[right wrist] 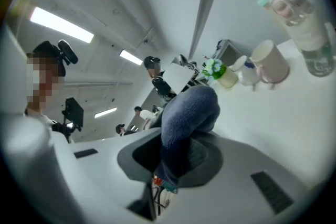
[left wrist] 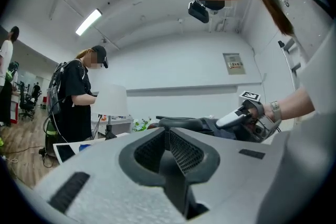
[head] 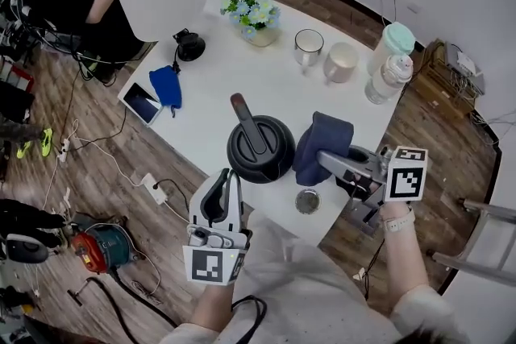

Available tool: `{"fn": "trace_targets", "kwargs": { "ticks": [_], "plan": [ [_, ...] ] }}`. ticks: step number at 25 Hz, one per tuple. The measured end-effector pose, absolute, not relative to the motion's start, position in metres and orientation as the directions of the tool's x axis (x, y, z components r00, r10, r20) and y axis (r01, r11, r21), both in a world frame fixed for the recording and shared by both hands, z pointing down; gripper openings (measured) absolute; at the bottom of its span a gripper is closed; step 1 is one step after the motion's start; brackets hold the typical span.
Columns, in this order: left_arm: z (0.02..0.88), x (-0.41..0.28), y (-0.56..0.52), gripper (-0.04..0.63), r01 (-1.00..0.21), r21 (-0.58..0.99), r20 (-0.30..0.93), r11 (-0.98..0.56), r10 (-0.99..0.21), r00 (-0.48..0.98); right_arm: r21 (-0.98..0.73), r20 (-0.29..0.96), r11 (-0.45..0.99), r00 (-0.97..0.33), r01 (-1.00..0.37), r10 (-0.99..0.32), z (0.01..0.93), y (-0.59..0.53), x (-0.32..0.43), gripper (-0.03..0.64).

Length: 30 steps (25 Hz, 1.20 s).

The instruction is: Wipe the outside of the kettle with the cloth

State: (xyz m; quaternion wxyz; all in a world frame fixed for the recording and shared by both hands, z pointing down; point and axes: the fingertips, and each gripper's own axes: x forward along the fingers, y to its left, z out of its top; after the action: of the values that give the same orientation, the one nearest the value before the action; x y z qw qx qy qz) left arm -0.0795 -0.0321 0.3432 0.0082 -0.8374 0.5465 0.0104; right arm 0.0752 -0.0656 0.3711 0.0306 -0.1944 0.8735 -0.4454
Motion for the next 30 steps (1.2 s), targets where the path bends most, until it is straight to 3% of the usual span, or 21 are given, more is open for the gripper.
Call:
{"fn": "trace_targets", "kwargs": {
  "ticks": [4, 7, 9, 18, 22, 24, 30],
  "plan": [
    [0.342, -0.055, -0.020, 0.032, -0.889, 0.060, -0.017, -0.455, -0.891, 0.455, -0.780, -0.025, 0.614, -0.975, -0.121, -0.223, 0.321, -0.069, 0.060, 0.055],
    [0.350, -0.034, -0.011, 0.034, -0.869, 0.100, 0.007, -0.485, -0.873, 0.488, -0.807, -0.205, 0.581, -0.973, 0.105, -0.109, 0.303, -0.066, 0.052, 0.055],
    [0.356, -0.029, -0.007, 0.034, -0.864, 0.108, 0.024, -0.492, -0.867, 0.497, -0.830, -0.246, 0.531, -0.966, 0.169, -0.077, 0.314, -0.068, 0.048, 0.055],
    [0.366, -0.034, -0.015, 0.034, -0.888, 0.093, 0.043, -0.451, -0.889, 0.456, -0.892, 0.064, 0.446, -0.997, -0.074, -0.037, 0.411, -0.081, 0.050, 0.055],
    [0.378, -0.055, -0.016, 0.087, -0.940, 0.047, 0.065, -0.337, -0.938, 0.339, -0.872, 0.162, 0.464, -0.986, -0.157, -0.029, 0.432, -0.078, 0.048, 0.055],
    [0.383, -0.062, -0.015, 0.124, -0.948, 0.029, 0.066, -0.318, -0.945, 0.319, -0.859, 0.204, 0.475, -0.979, -0.191, -0.024, 0.440, -0.074, 0.048, 0.055],
    [0.405, -0.060, -0.012, 0.126, -0.926, 0.088, 0.099, -0.366, -0.922, 0.374, -0.841, 0.241, 0.493, -0.970, -0.225, -0.033, 0.447, -0.071, 0.045, 0.055]
  ]
}}
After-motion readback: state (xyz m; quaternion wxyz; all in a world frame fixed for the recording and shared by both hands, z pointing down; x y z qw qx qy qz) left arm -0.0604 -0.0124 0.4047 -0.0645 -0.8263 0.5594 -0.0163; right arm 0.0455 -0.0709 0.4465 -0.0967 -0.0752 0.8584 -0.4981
